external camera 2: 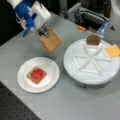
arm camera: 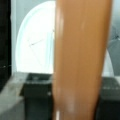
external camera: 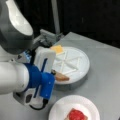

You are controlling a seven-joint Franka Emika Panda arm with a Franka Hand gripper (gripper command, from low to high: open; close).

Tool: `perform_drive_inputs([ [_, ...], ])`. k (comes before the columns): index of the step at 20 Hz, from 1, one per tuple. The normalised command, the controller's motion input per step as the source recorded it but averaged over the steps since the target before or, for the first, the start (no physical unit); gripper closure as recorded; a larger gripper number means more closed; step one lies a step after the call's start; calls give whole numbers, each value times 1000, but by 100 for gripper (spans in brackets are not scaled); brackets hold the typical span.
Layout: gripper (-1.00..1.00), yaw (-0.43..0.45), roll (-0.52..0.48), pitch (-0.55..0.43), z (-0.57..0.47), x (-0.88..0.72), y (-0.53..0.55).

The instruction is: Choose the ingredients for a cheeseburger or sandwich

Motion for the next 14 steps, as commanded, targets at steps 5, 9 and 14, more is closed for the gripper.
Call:
perform_drive_inputs([
  [5, 100, 224, -201, 173, -68, 561, -341],
  [9, 100, 253, -142, 167, -36, 530, -349],
  [14, 100, 260, -69, 150, -53, 512, -296],
])
